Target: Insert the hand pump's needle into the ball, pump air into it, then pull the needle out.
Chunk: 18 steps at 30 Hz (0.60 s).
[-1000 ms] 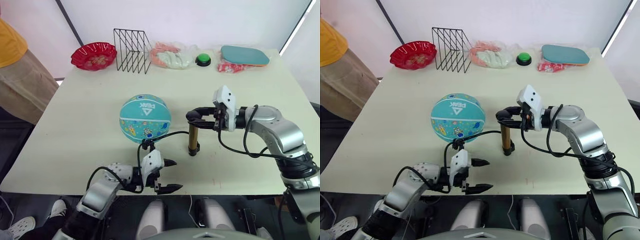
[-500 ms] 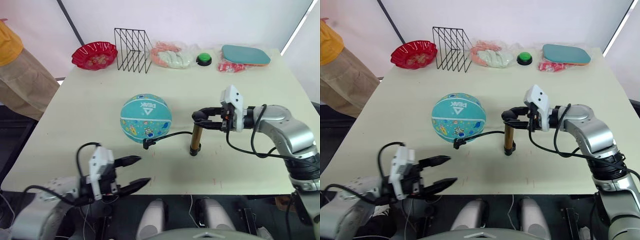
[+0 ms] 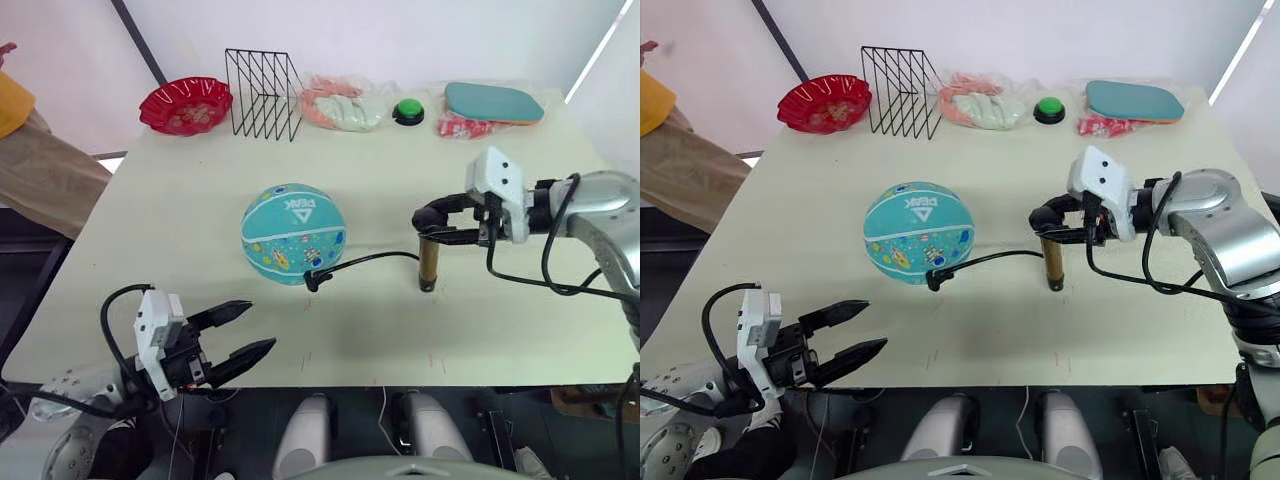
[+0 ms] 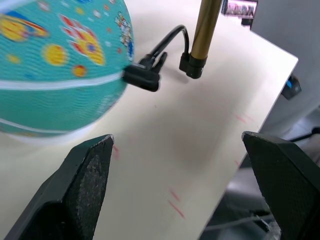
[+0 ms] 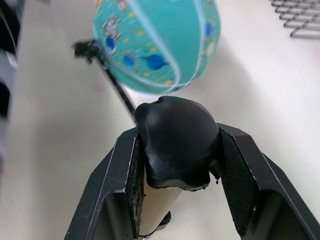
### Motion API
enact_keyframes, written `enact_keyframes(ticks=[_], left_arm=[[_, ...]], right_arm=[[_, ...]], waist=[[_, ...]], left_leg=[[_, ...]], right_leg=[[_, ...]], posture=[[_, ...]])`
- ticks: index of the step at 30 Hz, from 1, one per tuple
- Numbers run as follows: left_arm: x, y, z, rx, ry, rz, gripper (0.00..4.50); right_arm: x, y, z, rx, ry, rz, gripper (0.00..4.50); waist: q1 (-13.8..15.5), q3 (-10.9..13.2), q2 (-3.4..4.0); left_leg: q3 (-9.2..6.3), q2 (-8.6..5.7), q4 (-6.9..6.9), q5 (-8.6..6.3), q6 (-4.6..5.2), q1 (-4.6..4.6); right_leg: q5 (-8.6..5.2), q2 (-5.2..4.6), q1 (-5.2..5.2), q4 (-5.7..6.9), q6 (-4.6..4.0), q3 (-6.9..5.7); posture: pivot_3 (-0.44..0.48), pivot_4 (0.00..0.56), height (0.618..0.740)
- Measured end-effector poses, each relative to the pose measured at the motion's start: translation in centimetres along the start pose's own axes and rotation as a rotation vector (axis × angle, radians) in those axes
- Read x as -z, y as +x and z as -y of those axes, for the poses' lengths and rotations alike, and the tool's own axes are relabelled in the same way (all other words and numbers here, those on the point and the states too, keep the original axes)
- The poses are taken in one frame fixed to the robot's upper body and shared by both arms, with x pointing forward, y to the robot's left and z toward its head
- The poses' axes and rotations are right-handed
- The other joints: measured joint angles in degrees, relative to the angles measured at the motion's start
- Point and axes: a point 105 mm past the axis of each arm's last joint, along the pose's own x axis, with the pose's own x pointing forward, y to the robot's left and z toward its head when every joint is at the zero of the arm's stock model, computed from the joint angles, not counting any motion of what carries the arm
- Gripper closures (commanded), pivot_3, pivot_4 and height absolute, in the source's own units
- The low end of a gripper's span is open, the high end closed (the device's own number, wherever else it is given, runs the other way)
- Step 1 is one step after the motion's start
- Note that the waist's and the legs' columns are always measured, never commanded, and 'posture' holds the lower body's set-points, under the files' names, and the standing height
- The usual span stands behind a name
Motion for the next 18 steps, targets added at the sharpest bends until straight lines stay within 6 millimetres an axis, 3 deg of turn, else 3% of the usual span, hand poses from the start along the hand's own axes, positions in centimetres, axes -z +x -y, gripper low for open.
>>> enact_keyframes(ticks=[8,18], left_arm=[[0.4,-0.7,1.0,0.065,-0.006,0.046,0.12],[-0.7,-0.8,0.4,0.077,0.004,0.104,0.12]], right_arm=[[0.9,0.9,-0.4,-0.059,-0.36,-0.171,2.92],[2.4,6.7,-3.5,-0.23,-0.589,-0.198,2.92]], waist=[[0.01,0.12,-0.07],[-0.06,0.08,-0.15]], left_leg=[[0.32,-0.03,0.06,0.01,-0.02,-0.04],[0.49,-0.06,0.24,0.12,-0.2,0.07]], right_leg=[[0.07,-0.03,-0.14,-0.01,0.12,0.18],[0.2,-0.03,-0.1,0.2,0.26,0.38]], posture=[[0.0,0.15,0.74],[0.0,0.15,0.74]])
